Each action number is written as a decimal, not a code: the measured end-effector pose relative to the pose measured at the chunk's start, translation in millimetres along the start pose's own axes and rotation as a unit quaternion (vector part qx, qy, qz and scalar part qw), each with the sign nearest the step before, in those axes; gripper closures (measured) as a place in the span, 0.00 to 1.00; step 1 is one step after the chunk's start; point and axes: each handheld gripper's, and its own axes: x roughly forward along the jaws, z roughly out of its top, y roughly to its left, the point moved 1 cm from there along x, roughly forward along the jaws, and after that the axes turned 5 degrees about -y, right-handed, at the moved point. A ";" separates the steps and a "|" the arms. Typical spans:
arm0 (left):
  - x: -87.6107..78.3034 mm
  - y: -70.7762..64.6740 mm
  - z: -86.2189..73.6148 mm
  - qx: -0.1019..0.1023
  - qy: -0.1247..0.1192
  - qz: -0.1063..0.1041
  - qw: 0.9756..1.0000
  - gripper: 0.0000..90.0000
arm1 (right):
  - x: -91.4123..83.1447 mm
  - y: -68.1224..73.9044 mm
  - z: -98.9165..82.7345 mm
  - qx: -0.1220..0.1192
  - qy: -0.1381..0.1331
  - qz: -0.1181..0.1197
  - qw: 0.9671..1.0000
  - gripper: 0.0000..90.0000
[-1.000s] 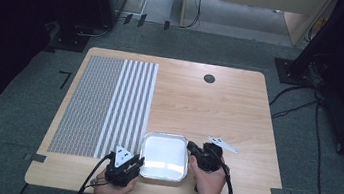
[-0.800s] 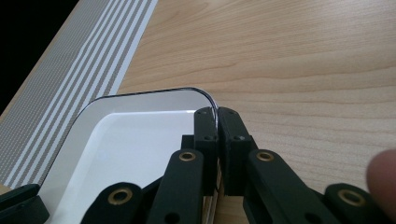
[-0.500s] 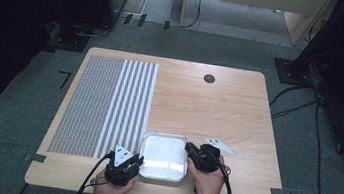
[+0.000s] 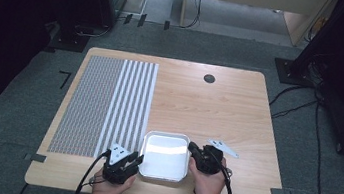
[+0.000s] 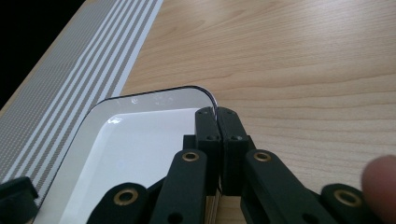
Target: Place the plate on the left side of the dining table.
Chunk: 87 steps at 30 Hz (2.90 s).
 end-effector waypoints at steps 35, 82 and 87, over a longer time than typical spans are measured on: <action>0.8 13.7 1.7 -0.044 0.031 -0.073 0.996 0.91 | 17.4 -9.5 7.5 0.041 0.030 0.010 0.999 0.95; 3.2 9.4 1.7 -0.035 0.043 -0.095 0.994 0.88 | 18.3 6.0 10.8 -0.050 0.018 -0.064 0.997 0.97; 3.2 8.2 1.4 -0.033 0.046 -0.103 0.993 0.85 | 17.1 4.1 7.4 -0.024 0.008 -0.060 0.998 0.97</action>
